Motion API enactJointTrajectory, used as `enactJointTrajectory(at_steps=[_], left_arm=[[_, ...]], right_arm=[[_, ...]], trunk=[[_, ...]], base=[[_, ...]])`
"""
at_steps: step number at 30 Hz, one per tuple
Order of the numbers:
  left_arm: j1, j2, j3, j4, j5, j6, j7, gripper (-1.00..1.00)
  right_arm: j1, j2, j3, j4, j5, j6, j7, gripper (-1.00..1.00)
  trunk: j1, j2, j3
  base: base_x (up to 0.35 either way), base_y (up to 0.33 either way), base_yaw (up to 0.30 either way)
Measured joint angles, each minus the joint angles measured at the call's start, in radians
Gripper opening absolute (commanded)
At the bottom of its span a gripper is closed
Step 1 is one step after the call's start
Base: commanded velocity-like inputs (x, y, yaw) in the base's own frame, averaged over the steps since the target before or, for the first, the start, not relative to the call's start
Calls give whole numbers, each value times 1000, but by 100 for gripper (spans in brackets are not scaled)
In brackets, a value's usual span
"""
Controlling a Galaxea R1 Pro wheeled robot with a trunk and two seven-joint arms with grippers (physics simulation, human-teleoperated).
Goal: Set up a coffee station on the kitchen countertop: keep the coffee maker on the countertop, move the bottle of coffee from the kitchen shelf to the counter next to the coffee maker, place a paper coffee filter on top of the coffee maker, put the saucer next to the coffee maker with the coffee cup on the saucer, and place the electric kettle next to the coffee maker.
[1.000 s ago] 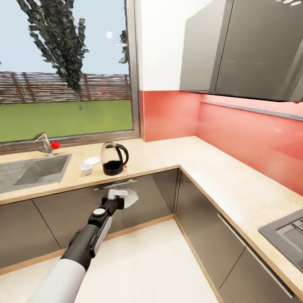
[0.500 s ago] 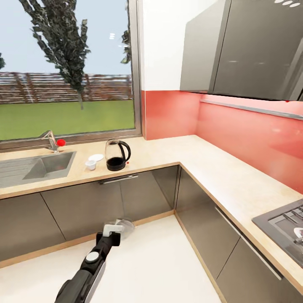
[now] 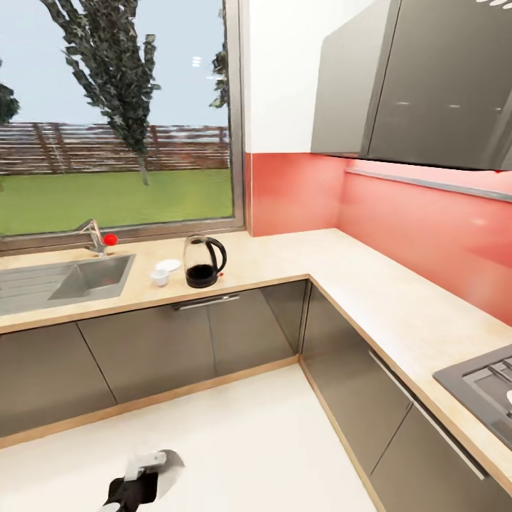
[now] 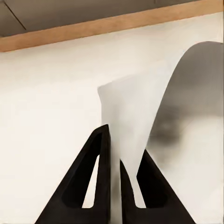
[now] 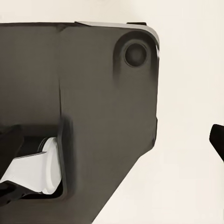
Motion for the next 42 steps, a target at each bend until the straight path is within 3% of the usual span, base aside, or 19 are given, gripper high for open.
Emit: enactJointTrajectory(at_steps=[3,8,13,19,34,42], left_arm=[[0,2,20,99,-4,0,0,-100],[-1,4,15,242,-12,-3,1,-100],[-1,-3,9,322,-42,-5,2,-100],[-1,-4,8,340,-68,-14,5,-100],[-1,-6,12,342,-66,-18,5,-100],[-1,-3,11,342,-62,-19,-2,-100]], right_arm=[[0,-1,0,-1,0,1,0,100],[0,-2,0,-25,1,1,-1,100],[0,-3,0,-66,1,2,-2,100],[0,-3,0,-96,3,4,-2,100],[0,-3,1,-98,3,4,-2,100],[0,-3,1,-96,4,4,-2,100]], trunk=[[0,0,-1],[0,0,-6],[0,0,-11],[0,0,-18],[0,0,-34],[0,0,-35]], base=[[0,0,252],[0,0,222],[0,0,221],[0,0,173],[0,0,-62],[136,23,171]])
